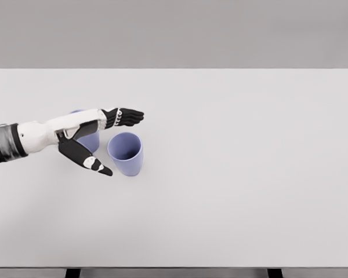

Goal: Place the right cup on the left cup with left arm

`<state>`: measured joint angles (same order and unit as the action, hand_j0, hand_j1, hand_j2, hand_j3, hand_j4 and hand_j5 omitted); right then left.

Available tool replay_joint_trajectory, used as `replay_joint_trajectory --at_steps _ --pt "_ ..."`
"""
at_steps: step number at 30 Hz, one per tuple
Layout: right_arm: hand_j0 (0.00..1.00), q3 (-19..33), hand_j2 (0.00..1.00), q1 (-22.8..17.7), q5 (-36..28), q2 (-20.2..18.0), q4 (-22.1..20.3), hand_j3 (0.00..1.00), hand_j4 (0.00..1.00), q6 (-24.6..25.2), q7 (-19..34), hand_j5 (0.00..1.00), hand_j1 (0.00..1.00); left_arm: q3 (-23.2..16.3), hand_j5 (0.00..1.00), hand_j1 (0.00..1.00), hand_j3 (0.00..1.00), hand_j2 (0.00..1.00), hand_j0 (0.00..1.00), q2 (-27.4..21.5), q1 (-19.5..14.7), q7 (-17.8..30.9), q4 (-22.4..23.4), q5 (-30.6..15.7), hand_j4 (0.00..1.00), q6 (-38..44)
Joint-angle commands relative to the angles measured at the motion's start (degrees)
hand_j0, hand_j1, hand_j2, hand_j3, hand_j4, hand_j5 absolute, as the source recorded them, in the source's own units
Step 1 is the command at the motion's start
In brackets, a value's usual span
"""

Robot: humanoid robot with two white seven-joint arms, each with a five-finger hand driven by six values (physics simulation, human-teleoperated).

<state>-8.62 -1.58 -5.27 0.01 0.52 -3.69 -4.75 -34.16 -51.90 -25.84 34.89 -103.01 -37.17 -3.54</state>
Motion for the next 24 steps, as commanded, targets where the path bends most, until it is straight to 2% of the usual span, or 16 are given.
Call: replay_joint_trajectory --at_steps 1,6,10,12,24 --pt "1.00 0.0 1.00 0.0 0.0 0.0 0.0 1.00 1.00 0.0 0.0 1.00 1.00 -0.6 1.00 1.00 1.00 1.00 1.00 1.1 0.0 -0.1 0.2 1.7 1.00 0.6" --pt "1.00 0.0 1.00 0.0 0.0 0.0 0.0 1.00 1.00 0.0 0.0 1.00 1.00 0.0 1.00 1.00 1.00 1.00 1.00 1.1 -1.8 -0.2 0.4 4.2 1.00 0.6" --pt "1.00 0.0 1.00 0.0 0.0 0.0 0.0 1.00 1.00 0.0 0.0 1.00 1.00 0.1 1.00 1.00 1.00 1.00 1.00 1.4 -2.5 -0.4 0.5 9.4 1.00 0.5" --pt "1.00 0.0 1.00 0.0 0.0 0.0 0.0 1.00 1.00 0.0 0.0 1.00 1.00 -0.3 1.00 1.00 1.00 1.00 1.00 1.4 -2.1 -3.9 0.5 9.7 1.00 0.5" --pt "1.00 0.0 1.00 0.0 0.0 0.0 0.0 1.00 1.00 0.0 0.0 1.00 1.00 -2.3 1.00 1.00 1.00 1.00 1.00 2.6 -0.7 -4.3 2.8 9.5 1.00 0.6"
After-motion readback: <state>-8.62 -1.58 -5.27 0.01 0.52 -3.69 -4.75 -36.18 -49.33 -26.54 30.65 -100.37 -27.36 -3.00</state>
